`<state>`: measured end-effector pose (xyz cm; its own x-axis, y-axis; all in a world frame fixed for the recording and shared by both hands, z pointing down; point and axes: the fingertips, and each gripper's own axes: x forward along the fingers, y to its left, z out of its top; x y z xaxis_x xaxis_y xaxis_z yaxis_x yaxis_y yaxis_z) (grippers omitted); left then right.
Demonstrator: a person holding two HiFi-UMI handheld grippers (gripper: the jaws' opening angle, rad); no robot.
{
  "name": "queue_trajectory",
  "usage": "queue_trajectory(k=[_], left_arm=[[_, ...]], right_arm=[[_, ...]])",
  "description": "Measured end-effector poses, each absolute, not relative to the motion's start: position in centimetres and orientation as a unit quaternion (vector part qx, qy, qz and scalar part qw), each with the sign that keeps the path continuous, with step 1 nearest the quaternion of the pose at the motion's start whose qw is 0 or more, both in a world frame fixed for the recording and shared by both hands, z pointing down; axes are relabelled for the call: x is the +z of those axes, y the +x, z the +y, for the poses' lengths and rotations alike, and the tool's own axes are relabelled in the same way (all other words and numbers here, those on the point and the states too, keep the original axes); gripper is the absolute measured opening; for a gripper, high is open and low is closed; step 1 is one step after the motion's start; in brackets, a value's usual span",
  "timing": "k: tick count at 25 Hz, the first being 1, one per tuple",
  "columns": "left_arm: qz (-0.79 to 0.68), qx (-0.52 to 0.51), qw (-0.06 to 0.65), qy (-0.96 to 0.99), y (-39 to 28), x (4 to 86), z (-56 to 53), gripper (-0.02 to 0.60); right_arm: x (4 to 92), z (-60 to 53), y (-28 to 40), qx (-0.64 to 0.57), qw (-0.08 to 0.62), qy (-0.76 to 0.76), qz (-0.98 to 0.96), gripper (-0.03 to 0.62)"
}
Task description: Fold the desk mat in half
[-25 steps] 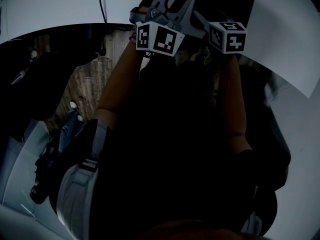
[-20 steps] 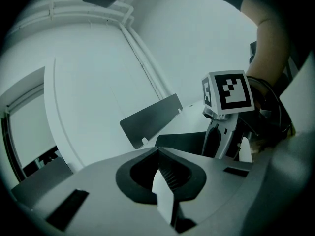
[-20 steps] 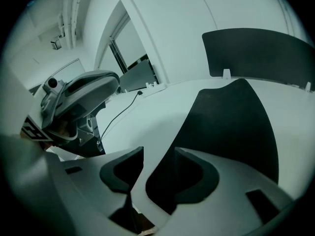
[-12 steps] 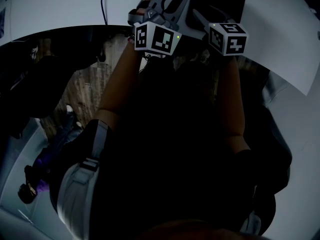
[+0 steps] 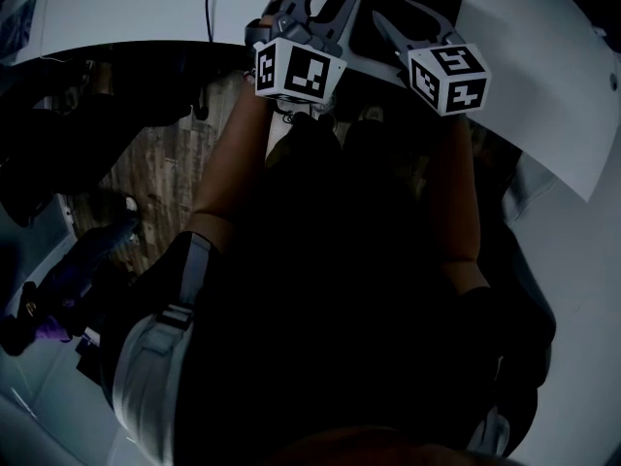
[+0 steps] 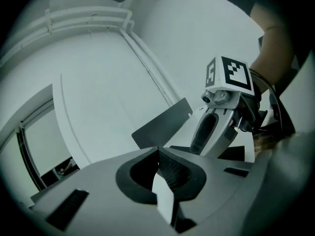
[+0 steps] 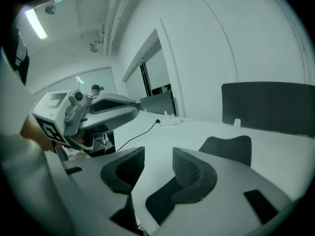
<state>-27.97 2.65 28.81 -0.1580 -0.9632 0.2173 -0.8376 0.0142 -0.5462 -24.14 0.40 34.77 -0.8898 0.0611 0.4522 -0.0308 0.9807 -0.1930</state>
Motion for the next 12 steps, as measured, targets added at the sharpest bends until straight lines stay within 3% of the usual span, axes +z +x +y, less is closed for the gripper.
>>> queue_trajectory(k=[8, 12], left_arm=[[0.717, -0.253, 0.113, -0.639, -23.2, 25.0, 1.2, 0.012], [0.714, -0.242, 0.124, -0.646, -20.5, 23.4, 0.3, 0.012]], right_arm=[[28.2, -1.1, -20.1, 0.027, 0.155, -0.023, -0.987, 0.131], [25.1, -1.7, -17.4, -0.008, 0.107, -0.028, -0.994, 0.050]])
